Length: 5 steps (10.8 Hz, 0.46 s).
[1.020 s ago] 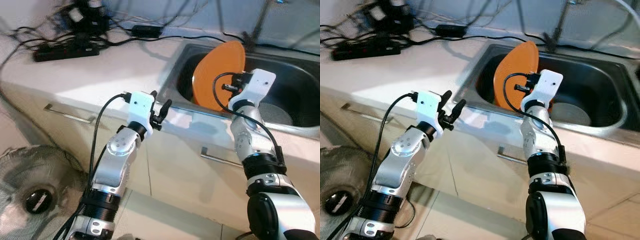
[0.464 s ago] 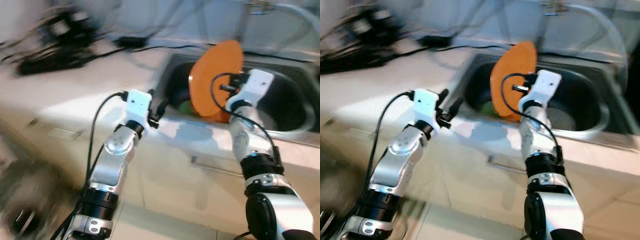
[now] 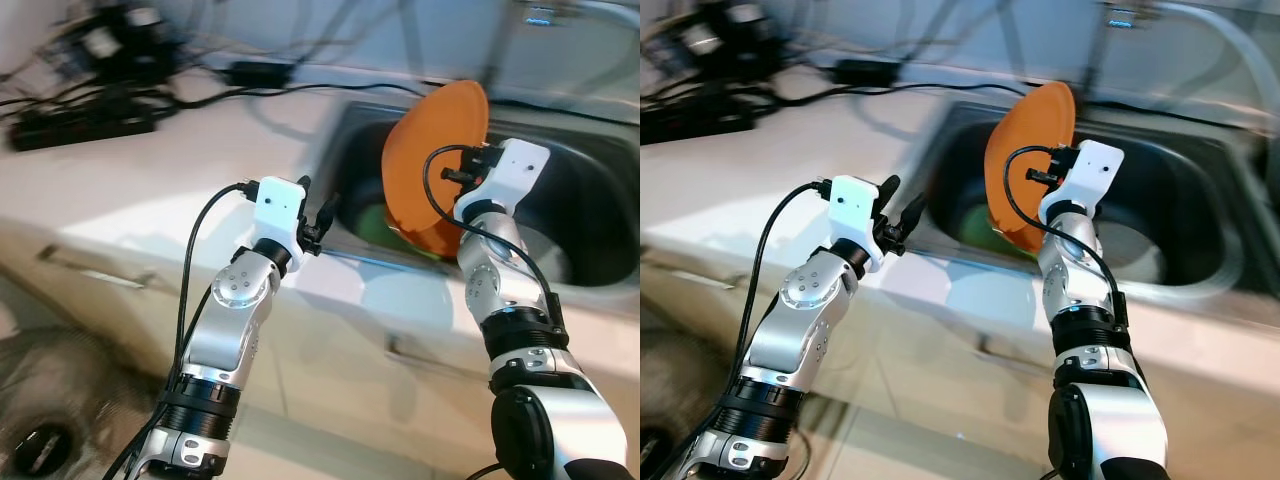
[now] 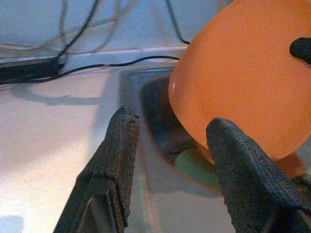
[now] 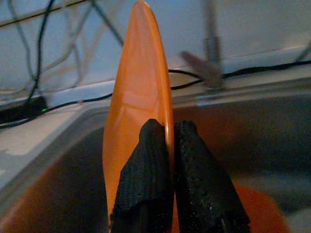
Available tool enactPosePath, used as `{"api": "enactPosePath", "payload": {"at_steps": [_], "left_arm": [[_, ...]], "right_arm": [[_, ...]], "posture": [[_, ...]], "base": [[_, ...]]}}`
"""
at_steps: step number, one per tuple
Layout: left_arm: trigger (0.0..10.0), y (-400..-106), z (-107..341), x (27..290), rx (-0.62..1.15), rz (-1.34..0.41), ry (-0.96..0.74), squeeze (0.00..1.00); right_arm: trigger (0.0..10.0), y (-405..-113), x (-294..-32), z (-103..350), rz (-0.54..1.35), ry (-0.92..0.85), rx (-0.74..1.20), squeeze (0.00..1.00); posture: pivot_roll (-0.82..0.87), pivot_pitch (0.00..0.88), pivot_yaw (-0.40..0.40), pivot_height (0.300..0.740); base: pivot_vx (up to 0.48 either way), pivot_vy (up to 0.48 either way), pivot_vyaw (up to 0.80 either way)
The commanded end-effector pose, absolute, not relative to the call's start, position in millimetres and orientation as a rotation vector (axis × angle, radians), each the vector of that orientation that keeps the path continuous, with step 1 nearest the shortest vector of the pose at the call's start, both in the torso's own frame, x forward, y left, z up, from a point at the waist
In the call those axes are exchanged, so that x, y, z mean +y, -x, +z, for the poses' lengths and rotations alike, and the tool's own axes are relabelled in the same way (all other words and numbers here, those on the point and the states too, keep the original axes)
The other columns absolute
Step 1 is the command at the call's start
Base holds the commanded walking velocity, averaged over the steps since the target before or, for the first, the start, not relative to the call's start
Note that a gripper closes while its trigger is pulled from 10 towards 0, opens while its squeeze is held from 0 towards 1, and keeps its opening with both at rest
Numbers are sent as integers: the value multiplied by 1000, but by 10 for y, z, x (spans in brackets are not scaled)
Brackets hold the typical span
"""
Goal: Kitchen organization
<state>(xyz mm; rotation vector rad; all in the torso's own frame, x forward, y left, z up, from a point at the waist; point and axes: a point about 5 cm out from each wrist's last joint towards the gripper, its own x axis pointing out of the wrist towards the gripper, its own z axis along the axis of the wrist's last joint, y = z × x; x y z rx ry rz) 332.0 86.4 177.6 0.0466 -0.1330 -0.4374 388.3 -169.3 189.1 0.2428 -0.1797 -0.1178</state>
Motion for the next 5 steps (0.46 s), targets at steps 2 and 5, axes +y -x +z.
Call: {"api": "enactPosePath", "payload": {"at_steps": [2,5], "left_arm": [[10000,-3335,1802,883,-134,-426,-47,0],[10000,-3338,1806,874,-137,-434,-47,0]], "right_arm": [[10000,-3897,-1692,2023,-115,-249,-232,0],[10000,-3896,-1682,2015,-113,-261,-229,0]], "posture": [[197,45,10,740],[197,39,11,740]], "base": [[390,0,0],[398,0,0]]}}
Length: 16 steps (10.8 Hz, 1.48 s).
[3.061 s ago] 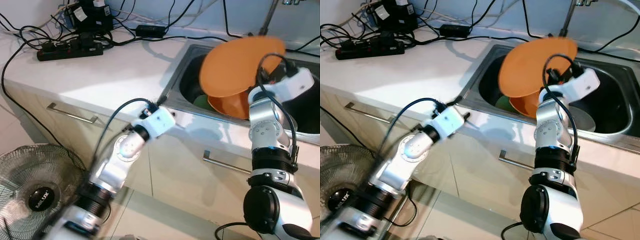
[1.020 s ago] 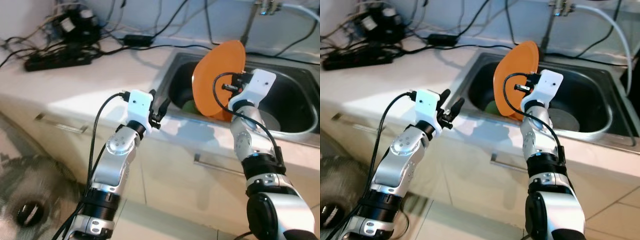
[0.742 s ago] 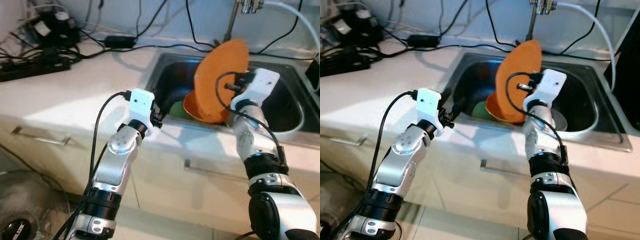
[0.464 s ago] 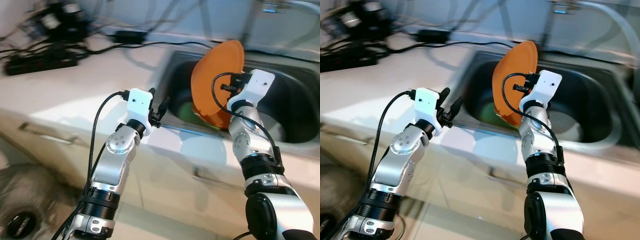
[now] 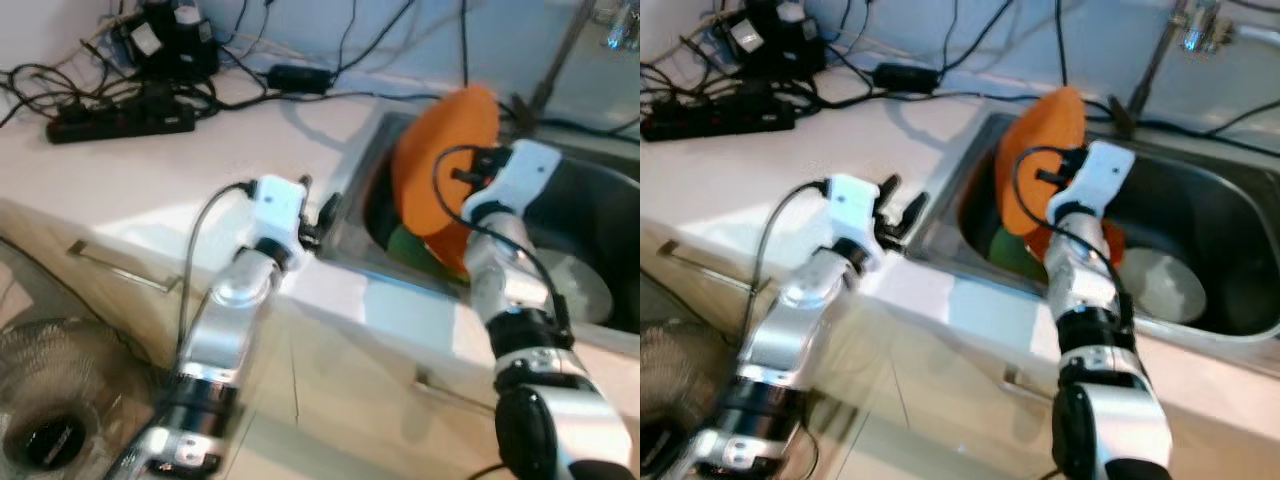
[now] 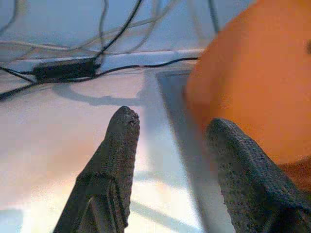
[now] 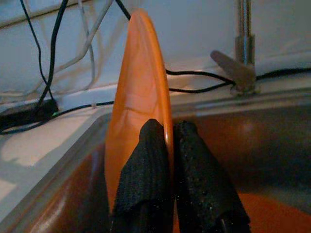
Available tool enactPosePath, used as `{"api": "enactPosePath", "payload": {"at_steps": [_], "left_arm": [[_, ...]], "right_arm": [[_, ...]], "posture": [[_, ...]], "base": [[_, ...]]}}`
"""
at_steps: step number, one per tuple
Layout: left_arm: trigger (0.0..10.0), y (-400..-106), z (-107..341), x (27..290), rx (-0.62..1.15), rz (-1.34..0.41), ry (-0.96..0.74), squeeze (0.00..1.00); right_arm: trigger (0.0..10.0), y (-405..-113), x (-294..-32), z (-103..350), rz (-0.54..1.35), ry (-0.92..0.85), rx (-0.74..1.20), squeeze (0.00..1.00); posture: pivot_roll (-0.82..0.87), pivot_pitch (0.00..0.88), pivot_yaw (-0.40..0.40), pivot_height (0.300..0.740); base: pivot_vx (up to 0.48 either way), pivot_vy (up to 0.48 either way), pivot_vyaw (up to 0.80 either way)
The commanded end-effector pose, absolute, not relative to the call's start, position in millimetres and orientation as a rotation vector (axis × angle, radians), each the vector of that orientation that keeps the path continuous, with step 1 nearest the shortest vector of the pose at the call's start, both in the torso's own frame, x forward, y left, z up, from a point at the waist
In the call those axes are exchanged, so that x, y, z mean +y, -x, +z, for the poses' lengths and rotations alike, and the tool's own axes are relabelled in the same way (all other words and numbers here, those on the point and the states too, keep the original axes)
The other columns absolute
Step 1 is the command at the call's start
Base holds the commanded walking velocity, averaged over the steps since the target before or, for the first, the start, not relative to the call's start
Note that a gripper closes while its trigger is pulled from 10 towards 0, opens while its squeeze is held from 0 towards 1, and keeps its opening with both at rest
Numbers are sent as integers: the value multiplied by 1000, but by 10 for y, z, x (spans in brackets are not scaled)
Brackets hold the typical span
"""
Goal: Kitchen organization
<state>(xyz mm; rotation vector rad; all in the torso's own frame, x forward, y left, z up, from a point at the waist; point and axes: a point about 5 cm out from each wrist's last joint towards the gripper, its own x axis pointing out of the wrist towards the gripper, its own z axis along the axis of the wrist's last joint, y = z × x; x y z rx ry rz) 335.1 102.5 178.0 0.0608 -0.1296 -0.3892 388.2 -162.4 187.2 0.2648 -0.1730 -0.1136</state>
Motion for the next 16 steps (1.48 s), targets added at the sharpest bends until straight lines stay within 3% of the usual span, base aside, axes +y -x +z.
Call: {"api": "enactPosePath", "payload": {"at_steps": [1,4,9,14,15,16], "left_arm": [[10000,-3337,1807,876,-139,-435,-51,0],[10000,-3325,1808,859,-140,-449,-53,0],[10000,-3289,1792,810,-132,-479,-35,0],[10000,-3297,1773,825,-110,-478,-40,0],[10000,-3298,1767,829,-106,-477,-42,0],[10000,-3297,1765,832,-104,-477,-43,0]], "right_arm": [[10000,-3898,-1675,2010,-108,-271,-225,0],[10000,-3901,-1650,2003,-107,-267,-221,0],[10000,-3905,-1668,1971,-114,-239,-194,0],[10000,-3975,-1610,1710,-96,-158,51,0],[10000,-3979,-1597,1660,-95,-173,90,1000],[10000,-3980,-1582,1632,-93,-186,112,1000]], "posture": [[199,37,11,740],[199,35,11,740],[199,44,8,740],[201,48,4,740],[205,49,3,740],[207,49,3,740]], "base": [[398,0,-519],[390,0,-175],[0,0,0],[0,0,0],[0,0,0],[0,0,0]]}}
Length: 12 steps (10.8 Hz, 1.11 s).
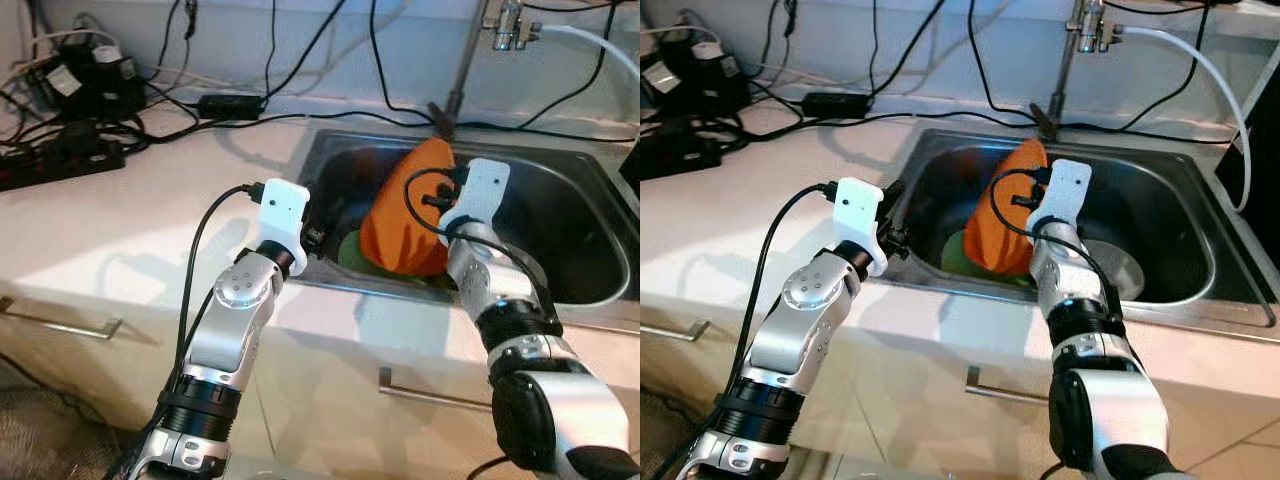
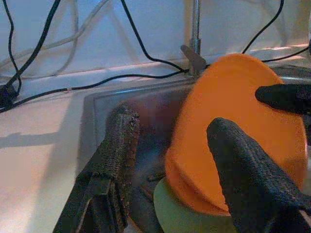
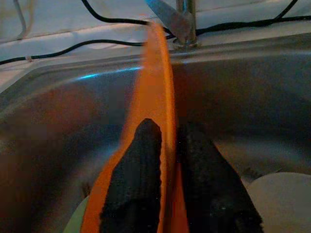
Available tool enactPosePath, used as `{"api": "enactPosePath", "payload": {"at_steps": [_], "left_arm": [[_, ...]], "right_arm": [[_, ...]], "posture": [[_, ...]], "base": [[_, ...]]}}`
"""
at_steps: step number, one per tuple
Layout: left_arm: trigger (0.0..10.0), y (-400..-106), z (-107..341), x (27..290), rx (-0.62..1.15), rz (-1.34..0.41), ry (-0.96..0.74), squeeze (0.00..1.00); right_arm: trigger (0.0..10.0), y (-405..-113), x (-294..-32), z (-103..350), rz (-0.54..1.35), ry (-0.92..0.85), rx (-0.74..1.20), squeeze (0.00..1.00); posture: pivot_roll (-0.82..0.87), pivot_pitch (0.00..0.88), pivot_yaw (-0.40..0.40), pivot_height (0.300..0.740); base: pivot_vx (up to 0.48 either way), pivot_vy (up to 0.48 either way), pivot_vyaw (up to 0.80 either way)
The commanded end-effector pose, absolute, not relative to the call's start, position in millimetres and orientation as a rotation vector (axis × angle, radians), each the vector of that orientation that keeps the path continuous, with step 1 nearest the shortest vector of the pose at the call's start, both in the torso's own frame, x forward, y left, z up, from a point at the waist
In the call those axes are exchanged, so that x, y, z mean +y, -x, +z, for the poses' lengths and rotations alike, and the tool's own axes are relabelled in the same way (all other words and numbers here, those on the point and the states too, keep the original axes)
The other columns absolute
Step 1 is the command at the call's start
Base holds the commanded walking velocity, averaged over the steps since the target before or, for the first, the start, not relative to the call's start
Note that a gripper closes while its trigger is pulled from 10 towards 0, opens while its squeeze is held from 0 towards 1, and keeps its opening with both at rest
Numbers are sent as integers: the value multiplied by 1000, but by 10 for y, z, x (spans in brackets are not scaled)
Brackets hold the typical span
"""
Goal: Kitchen organization
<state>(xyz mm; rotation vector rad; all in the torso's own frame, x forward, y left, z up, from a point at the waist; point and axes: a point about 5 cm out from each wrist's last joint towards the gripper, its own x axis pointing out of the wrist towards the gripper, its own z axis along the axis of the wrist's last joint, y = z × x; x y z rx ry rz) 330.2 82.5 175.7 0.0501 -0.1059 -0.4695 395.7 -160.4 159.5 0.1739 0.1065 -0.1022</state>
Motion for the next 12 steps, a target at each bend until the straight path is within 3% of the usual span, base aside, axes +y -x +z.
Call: {"api": "enactPosePath", "payload": {"at_steps": [1,2,5,6,7,8,9,12], "left_arm": [[10000,-3295,1758,836,-99,-477,-45,0],[10000,-3295,1747,833,-95,-478,-47,0],[10000,-3300,1732,835,-87,-475,-51,0],[10000,-3298,1721,834,-83,-476,-52,0],[10000,-3294,1711,831,-78,-479,-53,0],[10000,-3292,1708,830,-77,-481,-54,0],[10000,-3288,1700,819,-73,-489,-57,0],[10000,-3270,1667,785,-57,-512,-63,0]], "right_arm": [[10000,-3982,-1564,1628,-90,-184,114,1000],[10000,-3985,-1560,1628,-89,-186,116,0],[10000,-3980,-1573,1603,-92,-173,126,0],[10000,-3974,-1582,1590,-93,-152,129,231],[10000,-3955,-1642,1573,-135,-99,121,1000],[10000,-3951,-1651,1570,-138,-67,119,1000],[10000,-3938,-1677,1563,-159,28,105,0],[10000,-3911,-1705,1542,-186,160,89,0]], "posture": [[206,49,5,740],[204,50,5,740],[204,46,3,740],[202,42,5,740],[202,39,7,740],[201,37,7,740],[200,34,10,740],[201,26,12,740]], "base": [[0,0,0],[0,0,0],[0,0,0],[0,0,0],[0,0,0],[0,0,0],[0,0,0],[0,0,0]]}}
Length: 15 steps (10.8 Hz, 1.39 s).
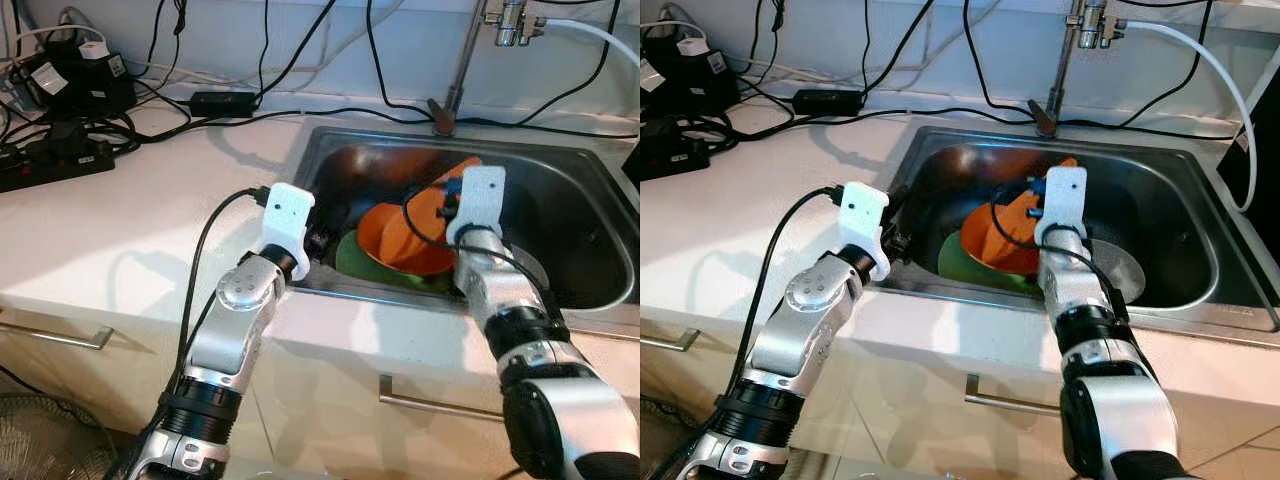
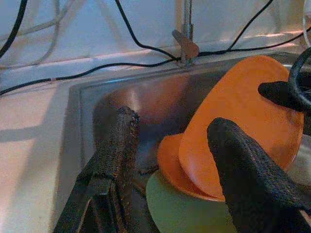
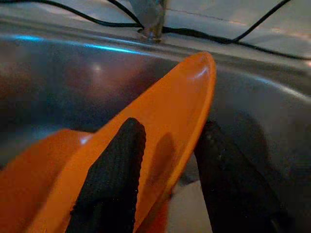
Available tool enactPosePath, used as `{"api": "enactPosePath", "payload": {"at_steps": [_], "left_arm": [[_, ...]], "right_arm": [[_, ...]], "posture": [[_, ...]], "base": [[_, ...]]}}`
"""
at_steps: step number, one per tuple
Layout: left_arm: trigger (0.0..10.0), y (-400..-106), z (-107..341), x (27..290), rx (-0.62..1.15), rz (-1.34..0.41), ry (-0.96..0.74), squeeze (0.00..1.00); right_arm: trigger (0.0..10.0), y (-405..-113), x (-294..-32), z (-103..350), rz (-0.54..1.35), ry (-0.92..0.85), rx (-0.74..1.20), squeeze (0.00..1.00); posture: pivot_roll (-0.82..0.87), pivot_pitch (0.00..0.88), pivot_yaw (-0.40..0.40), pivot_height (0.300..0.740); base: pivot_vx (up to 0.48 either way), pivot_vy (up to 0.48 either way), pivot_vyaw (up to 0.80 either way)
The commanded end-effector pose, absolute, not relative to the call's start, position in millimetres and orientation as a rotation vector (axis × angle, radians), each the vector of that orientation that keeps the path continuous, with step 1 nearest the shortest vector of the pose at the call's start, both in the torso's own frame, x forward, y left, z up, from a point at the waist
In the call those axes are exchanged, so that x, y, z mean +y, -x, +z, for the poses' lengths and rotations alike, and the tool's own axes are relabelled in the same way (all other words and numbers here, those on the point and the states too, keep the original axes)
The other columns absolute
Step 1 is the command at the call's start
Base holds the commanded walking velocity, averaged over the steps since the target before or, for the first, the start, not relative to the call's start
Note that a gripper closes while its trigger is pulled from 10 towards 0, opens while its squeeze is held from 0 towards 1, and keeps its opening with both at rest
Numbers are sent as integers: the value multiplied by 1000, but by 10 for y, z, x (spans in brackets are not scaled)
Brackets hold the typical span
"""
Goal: Kitchen organization
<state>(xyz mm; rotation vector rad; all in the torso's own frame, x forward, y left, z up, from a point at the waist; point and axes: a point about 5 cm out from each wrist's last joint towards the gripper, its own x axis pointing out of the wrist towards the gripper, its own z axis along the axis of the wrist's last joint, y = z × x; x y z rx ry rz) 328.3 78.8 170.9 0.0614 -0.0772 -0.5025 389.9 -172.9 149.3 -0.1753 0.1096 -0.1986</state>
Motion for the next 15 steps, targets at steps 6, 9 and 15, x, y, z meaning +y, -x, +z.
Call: {"api": "enactPosePath", "payload": {"at_steps": [6,9,15], "left_arm": [[10000,-3238,1598,700,-14,-564,-61,0],[10000,-3230,1594,691,-9,-579,-59,0],[10000,-3235,1596,698,-1,-580,-40,0]], "right_arm": [[10000,-3870,-1796,1502,-226,375,84,0],[10000,-3845,-1865,1508,-248,323,70,0],[10000,-3854,-1842,1627,-252,151,13,0]], "posture": [[198,38,12,740],[193,45,17,740],[194,49,16,740]], "base": [[0,0,0],[0,0,0],[0,0,0]]}}
